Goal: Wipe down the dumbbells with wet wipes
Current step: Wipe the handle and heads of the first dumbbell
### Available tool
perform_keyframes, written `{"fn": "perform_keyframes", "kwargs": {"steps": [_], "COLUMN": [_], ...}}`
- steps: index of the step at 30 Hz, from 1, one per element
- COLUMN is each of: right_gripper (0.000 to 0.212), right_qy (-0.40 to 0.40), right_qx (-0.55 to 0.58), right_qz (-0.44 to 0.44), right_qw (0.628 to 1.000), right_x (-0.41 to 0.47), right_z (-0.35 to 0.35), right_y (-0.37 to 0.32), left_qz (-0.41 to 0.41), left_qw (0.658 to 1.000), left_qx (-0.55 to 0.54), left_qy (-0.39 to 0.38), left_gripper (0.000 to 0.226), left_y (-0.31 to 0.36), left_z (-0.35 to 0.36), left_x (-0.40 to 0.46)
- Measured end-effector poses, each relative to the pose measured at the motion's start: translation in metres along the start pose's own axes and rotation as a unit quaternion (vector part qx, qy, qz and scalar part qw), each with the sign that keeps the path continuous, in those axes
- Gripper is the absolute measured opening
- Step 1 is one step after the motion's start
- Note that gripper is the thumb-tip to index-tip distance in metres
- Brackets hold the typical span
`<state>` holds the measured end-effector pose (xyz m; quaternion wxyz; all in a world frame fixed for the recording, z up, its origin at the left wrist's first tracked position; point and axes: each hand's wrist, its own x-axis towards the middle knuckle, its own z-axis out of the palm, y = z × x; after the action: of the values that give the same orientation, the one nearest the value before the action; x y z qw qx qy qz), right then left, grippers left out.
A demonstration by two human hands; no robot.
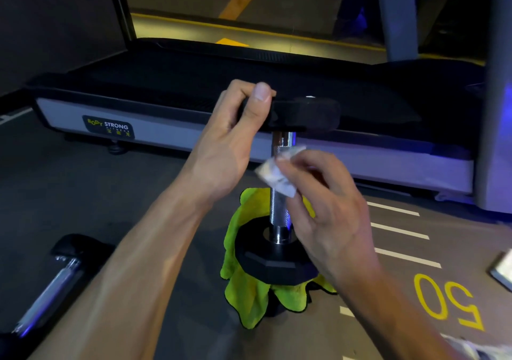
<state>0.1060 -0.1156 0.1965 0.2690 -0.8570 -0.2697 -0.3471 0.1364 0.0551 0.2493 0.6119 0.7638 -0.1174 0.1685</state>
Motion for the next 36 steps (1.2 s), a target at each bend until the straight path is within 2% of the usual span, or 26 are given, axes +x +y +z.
{"fn": "perform_keyframes", "kwargs": {"steps": [4,7,10,13,15,18,20,22,27,31,34,36], "right_gripper": [0.023,0.024,0.029,0.029,0.025,0.021,0.021,0.021,0.023,0.014,0.012,0.012], "right_qy": [-0.065,-0.109,-0.2,-0.279,-0.289,-0.312,-0.325,-0.346,-0.309,-0.268,-0.237,-0.241], "right_qx": [0.062,0.115,0.063,0.021,-0.004,-0.01,0.014,0.004,0.043,0.109,0.177,0.184], "right_qz": [0.009,0.042,0.037,0.04,0.04,0.049,0.065,0.045,0.114,0.154,0.188,0.184], "right_qw": [0.996,0.987,0.977,0.959,0.957,0.949,0.943,0.937,0.943,0.945,0.937,0.935], "right_x": [-0.016,-0.004,-0.003,-0.011,-0.01,-0.005,-0.005,-0.008,-0.016,-0.023,-0.029,-0.027], "right_z": [-0.013,-0.026,-0.027,-0.025,-0.025,-0.025,-0.024,-0.023,-0.038,-0.031,-0.025,-0.023], "right_y": [0.005,0.01,0.002,-0.008,-0.014,-0.025,-0.032,-0.029,0.001,0.007,0.007,0.009], "left_qz": [0.011,0.016,0.046,0.111,0.129,0.079,0.071,0.087,0.088,0.07,0.079,0.082], "left_qw": [1.0,1.0,0.999,0.99,0.984,0.991,0.991,0.988,0.99,0.997,0.996,0.996], "left_qx": [0.002,-0.005,0.011,0.087,0.12,0.106,0.112,0.118,0.089,-0.001,-0.032,-0.047], "left_qy": [0.001,-0.007,-0.014,0.009,0.025,0.021,0.032,0.058,0.07,0.037,0.016,0.009], "left_gripper": [0.041,0.038,0.028,0.026,0.029,0.026,0.041,0.047,0.043,0.038,0.038,0.039], "left_y": [-0.001,-0.001,0.001,0.004,0.004,0.008,0.013,0.016,0.016,0.011,0.007,0.006], "left_z": [0.001,0.002,0.001,-0.001,-0.001,0.002,0.004,0.006,0.003,-0.004,-0.01,-0.01], "left_x": [-0.002,0.0,0.001,0.0,-0.001,-0.005,-0.009,-0.013,-0.014,-0.011,-0.008,-0.007]}}
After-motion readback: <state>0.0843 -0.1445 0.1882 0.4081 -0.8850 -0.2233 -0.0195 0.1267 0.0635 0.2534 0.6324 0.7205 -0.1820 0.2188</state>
